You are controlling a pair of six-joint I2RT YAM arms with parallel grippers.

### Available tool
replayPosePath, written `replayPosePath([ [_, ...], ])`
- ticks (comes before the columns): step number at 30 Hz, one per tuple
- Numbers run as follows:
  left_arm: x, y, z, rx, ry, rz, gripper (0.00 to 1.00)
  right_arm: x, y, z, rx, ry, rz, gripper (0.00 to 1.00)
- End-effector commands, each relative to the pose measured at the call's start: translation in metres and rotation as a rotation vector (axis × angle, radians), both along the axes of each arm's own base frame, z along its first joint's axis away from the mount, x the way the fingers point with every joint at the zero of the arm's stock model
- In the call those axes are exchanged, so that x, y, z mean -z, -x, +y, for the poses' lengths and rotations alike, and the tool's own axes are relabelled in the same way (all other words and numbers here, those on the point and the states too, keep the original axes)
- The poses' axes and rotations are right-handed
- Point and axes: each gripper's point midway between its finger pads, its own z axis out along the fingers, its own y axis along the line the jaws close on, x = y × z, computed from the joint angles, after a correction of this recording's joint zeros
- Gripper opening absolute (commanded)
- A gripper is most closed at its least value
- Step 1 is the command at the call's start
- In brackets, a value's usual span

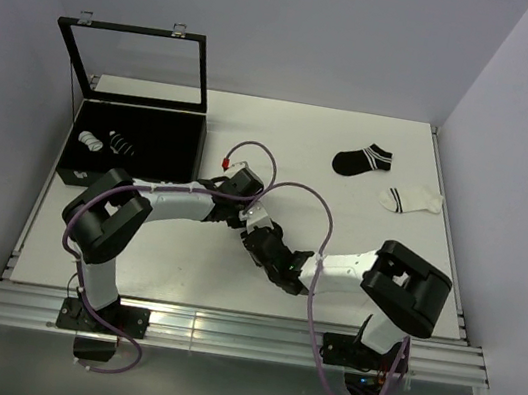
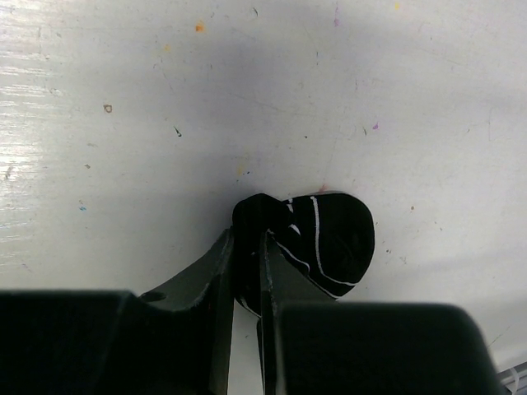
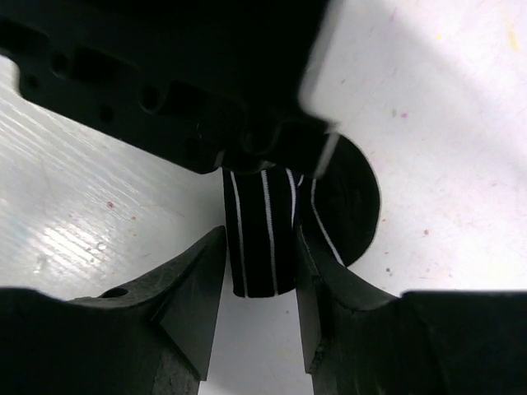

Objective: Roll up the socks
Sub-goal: Roll the sock at the center of the board.

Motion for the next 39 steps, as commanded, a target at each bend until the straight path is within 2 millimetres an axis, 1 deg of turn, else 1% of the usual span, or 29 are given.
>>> replayPosePath([
  [1, 0.012, 0.013, 0.008, 0.039, -0.064, 0.051, 0.18, 0.007, -0.003, 0.004, 0.024, 0.002, 0.02, 0.44],
  [2, 0.012, 0.014, 0.007, 0.04, -0.06, 0.053, 0.18, 0.012, -0.001, 0.005, 0.023, 0.011, 0.032, 0.43],
  [5, 0.008, 0.014, 0.006, 0.035, -0.041, 0.05, 0.19, 0.017, 0.0, 0.005, 0.022, 0.023, 0.047, 0.32],
  [6, 0.007, 0.013, 0.005, 0.035, -0.033, 0.046, 0.22, 0.017, 0.001, 0.005, 0.022, 0.016, 0.05, 0.23],
  [7, 0.005, 0.013, 0.006, 0.029, -0.025, 0.042, 0.25, 0.018, 0.003, 0.005, 0.022, 0.008, 0.056, 0.19],
  [8, 0.002, 0.013, 0.007, 0.023, -0.02, 0.033, 0.29, 0.018, 0.005, 0.007, 0.009, -0.014, 0.069, 0.11],
  [9, 0.001, 0.011, 0.008, 0.016, -0.013, 0.026, 0.34, 0.014, 0.005, 0.009, 0.006, -0.038, 0.073, 0.08],
  [11, -0.005, 0.011, 0.012, -0.003, 0.006, 0.017, 0.4, 0.015, 0.009, 0.01, -0.002, -0.084, 0.103, 0.02],
  [12, -0.003, 0.012, 0.018, -0.022, 0.006, 0.019, 0.48, 0.01, 0.01, 0.013, -0.022, -0.135, 0.132, 0.0],
  [13, -0.012, 0.009, 0.018, -0.036, 0.03, -0.004, 0.51, 0.013, 0.013, 0.01, -0.02, -0.159, 0.16, 0.0],
  [14, -0.014, 0.008, 0.022, -0.05, 0.037, -0.012, 0.55, 0.009, 0.013, 0.012, -0.025, -0.199, 0.173, 0.0],
  [15, -0.017, 0.005, 0.027, -0.075, 0.039, -0.026, 0.63, 0.009, 0.014, 0.012, -0.042, -0.245, 0.224, 0.0],
  [18, -0.03, 0.002, 0.036, -0.13, 0.079, -0.066, 0.74, 0.001, 0.014, 0.01, -0.037, -0.358, 0.286, 0.0],
  [19, -0.035, 0.003, 0.041, -0.153, 0.092, -0.083, 0.75, 0.002, 0.018, 0.009, -0.046, -0.413, 0.351, 0.0],
  [20, -0.04, 0.001, 0.042, -0.163, 0.11, -0.104, 0.75, -0.001, 0.017, 0.011, -0.047, -0.454, 0.372, 0.0],
  [21, -0.038, 0.003, 0.045, -0.176, 0.116, -0.106, 0.75, 0.0, 0.017, 0.01, -0.045, -0.478, 0.399, 0.0],
  [22, -0.044, 0.003, 0.045, -0.18, 0.136, -0.123, 0.76, 0.0, 0.016, 0.007, -0.032, -0.529, 0.455, 0.0],
  [23, -0.049, 0.0, 0.042, -0.177, 0.165, -0.144, 0.76, 0.002, 0.016, 0.008, -0.03, -0.558, 0.478, 0.0],
  [25, -0.047, 0.003, 0.041, -0.164, 0.181, -0.146, 0.76, 0.004, 0.019, 0.01, -0.023, -0.628, 0.557, 0.0],
  [26, -0.046, 0.006, 0.038, -0.145, 0.193, -0.138, 0.75, -0.001, 0.014, 0.011, -0.04, -0.69, 0.58, 0.0],
  [27, -0.049, 0.003, 0.033, -0.132, 0.211, -0.155, 0.74, 0.005, 0.016, 0.01, -0.034, -0.711, 0.619, 0.0],
  [28, -0.045, 0.003, 0.031, -0.127, 0.205, -0.148, 0.73, 0.008, 0.017, 0.009, -0.017, -0.746, 0.658, 0.0],
  [29, -0.043, 0.003, 0.03, -0.119, 0.201, -0.146, 0.73, 0.002, 0.013, 0.009, -0.04, -0.801, 0.673, 0.0],
  [30, -0.042, 0.003, 0.027, -0.106, 0.197, -0.149, 0.73, 0.009, 0.014, 0.007, -0.025, -0.816, 0.709, 0.0],
  [31, -0.038, 0.003, 0.023, -0.097, 0.192, -0.147, 0.73, 0.01, 0.014, 0.006, -0.014, -0.846, 0.739, 0.0],
  [32, -0.036, 0.003, 0.021, -0.09, 0.194, -0.146, 0.73, 0.007, 0.007, 0.003, -0.008, -0.881, 0.729, 0.0],
  [33, -0.035, 0.003, 0.018, -0.078, 0.2, -0.148, 0.73, 0.012, 0.011, 0.002, 0.002, -0.896, 0.774, 0.0],
  [35, -0.032, 0.001, 0.014, -0.07, 0.203, -0.148, 0.73, 0.013, 0.009, 0.0, 0.007, -0.917, 0.788, 0.0],
  [39, -0.023, -0.003, 0.011, -0.055, 0.172, -0.136, 0.68, 0.02, 0.008, -0.004, 0.036, -0.908, 0.816, 0.0],
])
